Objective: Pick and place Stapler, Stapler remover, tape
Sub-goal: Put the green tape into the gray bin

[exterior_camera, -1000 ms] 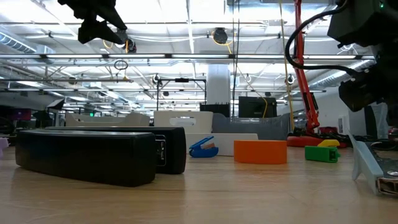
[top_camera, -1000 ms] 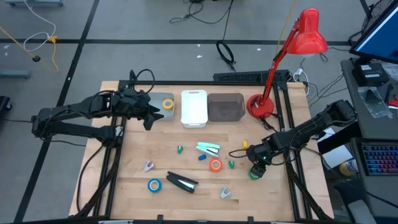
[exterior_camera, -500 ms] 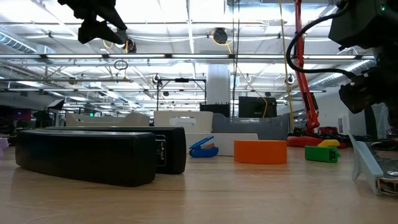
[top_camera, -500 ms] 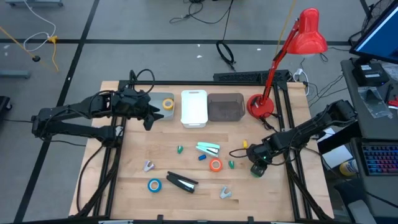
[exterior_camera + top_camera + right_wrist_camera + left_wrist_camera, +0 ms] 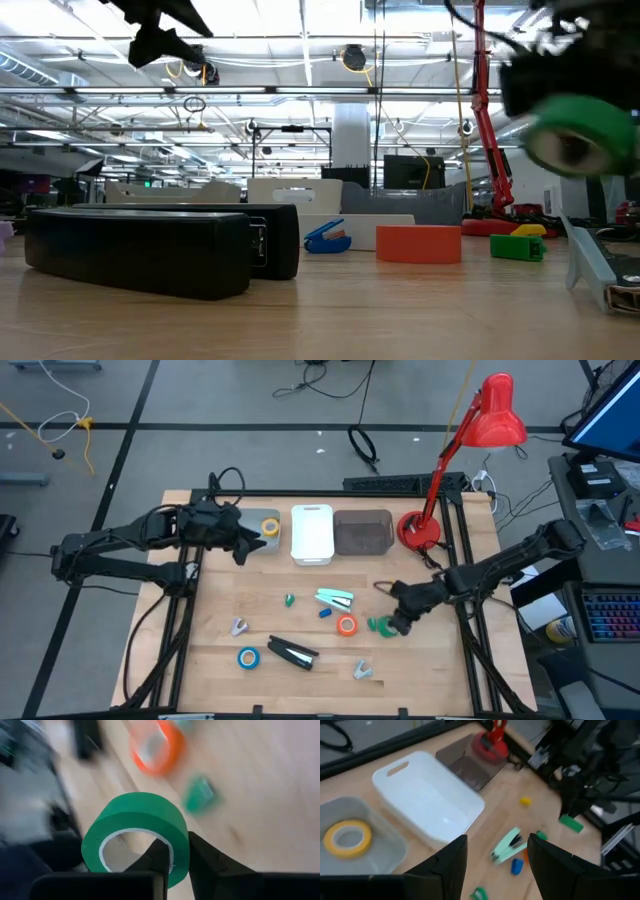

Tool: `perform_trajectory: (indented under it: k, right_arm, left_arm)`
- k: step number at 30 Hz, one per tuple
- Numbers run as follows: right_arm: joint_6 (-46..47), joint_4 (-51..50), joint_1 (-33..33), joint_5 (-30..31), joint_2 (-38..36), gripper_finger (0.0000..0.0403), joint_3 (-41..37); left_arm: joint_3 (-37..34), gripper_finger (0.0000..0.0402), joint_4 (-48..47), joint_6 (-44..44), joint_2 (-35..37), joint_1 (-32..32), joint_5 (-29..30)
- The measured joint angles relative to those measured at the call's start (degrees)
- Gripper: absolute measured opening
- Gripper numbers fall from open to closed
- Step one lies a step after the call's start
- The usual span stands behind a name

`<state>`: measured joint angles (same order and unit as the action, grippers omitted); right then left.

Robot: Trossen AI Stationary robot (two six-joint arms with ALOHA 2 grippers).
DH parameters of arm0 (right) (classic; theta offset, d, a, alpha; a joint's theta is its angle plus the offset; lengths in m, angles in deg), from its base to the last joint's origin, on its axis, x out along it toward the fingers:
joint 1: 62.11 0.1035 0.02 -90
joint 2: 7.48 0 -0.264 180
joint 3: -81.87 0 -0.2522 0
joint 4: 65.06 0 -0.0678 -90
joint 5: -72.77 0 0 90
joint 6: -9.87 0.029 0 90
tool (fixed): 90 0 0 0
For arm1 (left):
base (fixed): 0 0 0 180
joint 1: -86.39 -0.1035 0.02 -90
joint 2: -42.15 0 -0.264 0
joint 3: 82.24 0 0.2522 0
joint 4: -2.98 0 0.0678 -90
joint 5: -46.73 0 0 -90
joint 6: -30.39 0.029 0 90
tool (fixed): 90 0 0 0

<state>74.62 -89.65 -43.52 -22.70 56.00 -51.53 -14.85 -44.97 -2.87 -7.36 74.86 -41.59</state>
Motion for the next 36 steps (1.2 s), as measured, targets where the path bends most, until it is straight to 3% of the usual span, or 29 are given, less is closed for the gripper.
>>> perform_trajectory:
  k: [7,10,15,22,29,36]
  right_arm:
    - [-8.61,15.68,-6.13,9.15,-1.33,0.0037,0.09]
    - [-14.71,22.26,-9.52,12.67,-1.33,0.0036,0.11]
    - [-24.27,32.29,-14.41,17.70,-1.33,0.0035,0.11]
    - [-29.66,40.68,-18.59,17.57,0.25,0.0036,0.20]
    - [-27.92,45.31,-19.43,17.22,3.26,0.0036,0.18]
    - [-24.01,46.39,-19.50,15.93,4.72,0.0036,0.17]
  left_arm:
    - [0.00,0.0207,9.34,-0.08,-2.18,0.00,-4.88]
    - [0.00,0.0207,11.88,-0.37,-4.72,0.05,-9.36]
    - [0.00,0.0207,16.37,-1.44,-10.15,1.59,-11.19]
    - [0.00,0.0207,27.51,-1.44,-17.69,3.24,-13.85]
    - [0.00,0.0207,44.42,-1.84,-24.44,3.85,-17.12]
    - [0.00,0.0207,51.62,-3.52,-29.48,3.80,-18.26]
